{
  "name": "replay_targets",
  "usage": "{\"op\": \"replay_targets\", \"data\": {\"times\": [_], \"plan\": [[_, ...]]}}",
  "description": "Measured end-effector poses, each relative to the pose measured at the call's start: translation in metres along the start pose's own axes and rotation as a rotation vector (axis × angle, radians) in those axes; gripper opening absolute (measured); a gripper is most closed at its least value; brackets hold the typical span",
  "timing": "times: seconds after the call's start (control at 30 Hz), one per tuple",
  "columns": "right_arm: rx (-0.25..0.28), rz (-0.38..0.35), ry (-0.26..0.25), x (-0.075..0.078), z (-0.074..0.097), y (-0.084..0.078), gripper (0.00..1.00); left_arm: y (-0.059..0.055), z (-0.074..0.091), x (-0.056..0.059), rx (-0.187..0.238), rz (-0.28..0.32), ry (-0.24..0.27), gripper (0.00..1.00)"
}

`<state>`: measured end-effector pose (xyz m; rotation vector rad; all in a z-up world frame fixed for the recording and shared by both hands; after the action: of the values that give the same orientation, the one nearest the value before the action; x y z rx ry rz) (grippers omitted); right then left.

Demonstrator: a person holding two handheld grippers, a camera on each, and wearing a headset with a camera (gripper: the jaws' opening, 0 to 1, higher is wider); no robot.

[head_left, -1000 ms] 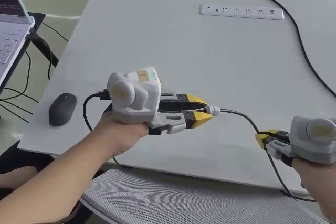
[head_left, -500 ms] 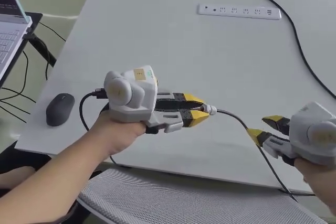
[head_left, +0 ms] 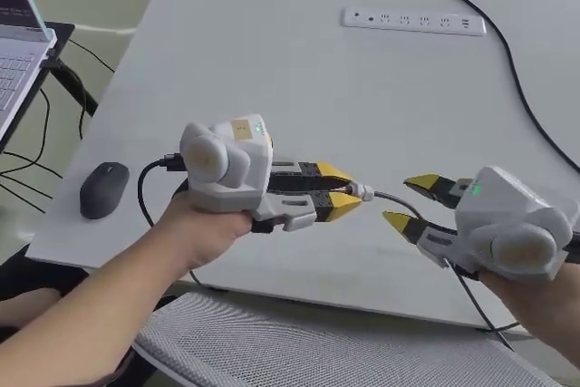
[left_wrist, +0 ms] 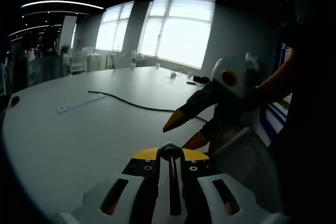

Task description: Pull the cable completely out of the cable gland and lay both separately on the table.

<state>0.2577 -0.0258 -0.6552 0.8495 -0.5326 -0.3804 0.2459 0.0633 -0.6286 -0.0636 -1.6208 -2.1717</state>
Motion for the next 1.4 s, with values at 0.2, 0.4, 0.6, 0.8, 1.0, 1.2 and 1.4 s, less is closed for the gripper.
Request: {"op": "replay_targets", "data": {"times": [0.2, 0.4, 0.6, 0.8, 1.0, 1.2, 1.4], "plan": [[0.002, 0.088, 0.022, -0.007, -0.007, 0.007, 0.16, -0.004, -0.001, -0.002, -0.009, 0.002, -0.007, 0.15], [0.002, 0.160, 0.037, -0.014, -0.010, 0.007, 0.12, -0.004, -0.001, -0.002, -0.015, 0.002, -0.009, 0.15], [0.010, 0.180, 0.036, -0.013, -0.009, 0.008, 0.08, -0.003, -0.003, 0.000, -0.018, 0.002, -0.014, 0.15], [0.024, 0.187, 0.038, -0.012, -0.009, 0.010, 0.03, -0.002, -0.004, -0.001, -0.019, 0.001, -0.020, 0.15], [0.020, 0.194, 0.039, -0.012, -0.011, 0.009, 0.01, -0.003, -0.004, -0.001, -0.017, 0.005, -0.020, 0.15], [0.024, 0.190, 0.034, -0.013, -0.011, 0.008, 0.00, -0.004, -0.004, -0.001, -0.020, 0.005, -0.021, 0.15], [-0.001, 0.161, 0.020, -0.006, -0.011, 0.001, 0.00, -0.001, -0.005, -0.001, -0.012, 0.004, -0.023, 0.15]]}}
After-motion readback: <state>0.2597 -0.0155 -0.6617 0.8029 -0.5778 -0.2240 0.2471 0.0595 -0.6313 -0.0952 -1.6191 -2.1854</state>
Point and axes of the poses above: the centre of the closed fingertips' face, and the gripper's own axes: z roughly backward along the fingers, x roughly to its right, y roughly out of its top, the point moved 4 cm from there along z, roughly backward along the fingers, and after that the axes turned 9 degrees about -y, right-handed, at the moved point
